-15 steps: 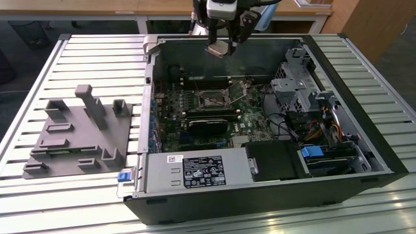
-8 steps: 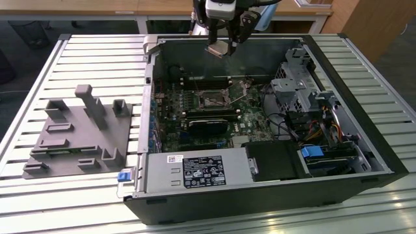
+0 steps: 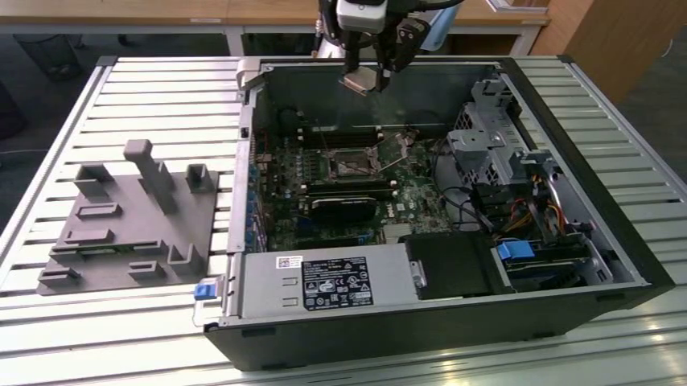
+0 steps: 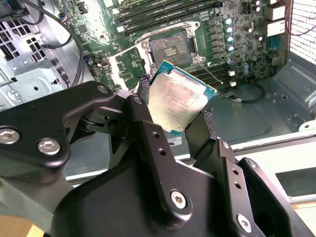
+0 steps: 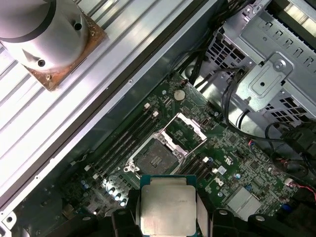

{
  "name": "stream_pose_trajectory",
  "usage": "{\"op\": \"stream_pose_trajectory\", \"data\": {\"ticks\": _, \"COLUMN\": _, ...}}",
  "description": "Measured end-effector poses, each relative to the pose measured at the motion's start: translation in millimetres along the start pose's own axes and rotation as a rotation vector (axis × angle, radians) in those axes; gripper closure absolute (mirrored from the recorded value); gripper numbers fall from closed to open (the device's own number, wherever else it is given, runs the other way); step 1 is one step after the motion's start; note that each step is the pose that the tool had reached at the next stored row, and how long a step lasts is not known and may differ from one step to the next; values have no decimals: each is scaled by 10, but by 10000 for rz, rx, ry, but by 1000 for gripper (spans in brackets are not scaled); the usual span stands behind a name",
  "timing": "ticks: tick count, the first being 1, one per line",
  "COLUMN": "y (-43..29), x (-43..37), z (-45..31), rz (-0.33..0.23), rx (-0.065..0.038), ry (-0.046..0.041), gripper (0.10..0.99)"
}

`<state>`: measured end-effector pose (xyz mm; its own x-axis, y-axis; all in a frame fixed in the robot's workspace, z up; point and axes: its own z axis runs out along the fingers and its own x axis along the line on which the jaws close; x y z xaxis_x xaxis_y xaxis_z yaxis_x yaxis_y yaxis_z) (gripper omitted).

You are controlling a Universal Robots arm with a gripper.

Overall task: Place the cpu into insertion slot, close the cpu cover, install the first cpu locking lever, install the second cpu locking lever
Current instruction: 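Place the cpu into insertion slot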

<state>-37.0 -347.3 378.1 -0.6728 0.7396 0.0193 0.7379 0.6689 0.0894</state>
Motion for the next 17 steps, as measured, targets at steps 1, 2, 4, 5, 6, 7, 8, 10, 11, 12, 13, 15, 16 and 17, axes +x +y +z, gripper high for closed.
{"op": "stream_pose_trajectory", "data": {"ticks": 1, "y": 0, "x": 0, "z": 0, "rz": 35, "rx": -1, "ry": -3, "gripper": 549}}
{"op": "stream_pose_trajectory", "data": {"ticks": 2, "y": 0, "x": 0, "z": 0, "rz": 72, "rx": -1, "ry": -7, "gripper": 549}}
{"op": "stream_pose_trajectory", "data": {"ticks": 4, "y": 0, "x": 0, "z": 0, "rz": 154, "rx": -3, "ry": -14, "gripper": 549}}
{"op": "stream_pose_trajectory", "data": {"ticks": 5, "y": 0, "x": 0, "z": 0, "rz": 194, "rx": -3, "ry": -18, "gripper": 549}}
{"op": "stream_pose_trajectory", "data": {"ticks": 6, "y": 0, "x": 0, "z": 0, "rz": 232, "rx": -4, "ry": -22, "gripper": 549}}
{"op": "stream_pose_trajectory", "data": {"ticks": 7, "y": 0, "x": 0, "z": 1, "rz": 270, "rx": -4, "ry": -25, "gripper": 549}}
{"op": "stream_pose_trajectory", "data": {"ticks": 8, "y": 0, "x": 0, "z": 1, "rz": 307, "rx": -5, "ry": -29, "gripper": 549}}
{"op": "stream_pose_trajectory", "data": {"ticks": 10, "y": 0, "x": 0, "z": 1, "rz": 380, "rx": -5, "ry": -36, "gripper": 549}}
{"op": "stream_pose_trajectory", "data": {"ticks": 11, "y": 0, "x": 0, "z": 1, "rz": 418, "rx": -6, "ry": -39, "gripper": 549}}
{"op": "stream_pose_trajectory", "data": {"ticks": 12, "y": 0, "x": 0, "z": 1, "rz": 461, "rx": -7, "ry": -43, "gripper": 549}}
{"op": "stream_pose_trajectory", "data": {"ticks": 13, "y": 0, "x": 0, "z": 1, "rz": 505, "rx": -8, "ry": -47, "gripper": 549}}
{"op": "stream_pose_trajectory", "data": {"ticks": 15, "y": 0, "x": 0, "z": 2, "rz": 615, "rx": -10, "ry": -57, "gripper": 549}}
{"op": "stream_pose_trajectory", "data": {"ticks": 16, "y": 0, "x": 0, "z": 2, "rz": 678, "rx": -11, "ry": -63, "gripper": 549}}
{"op": "stream_pose_trajectory", "data": {"ticks": 17, "y": 0, "x": 0, "z": 3, "rz": 748, "rx": -13, "ry": -69, "gripper": 549}}
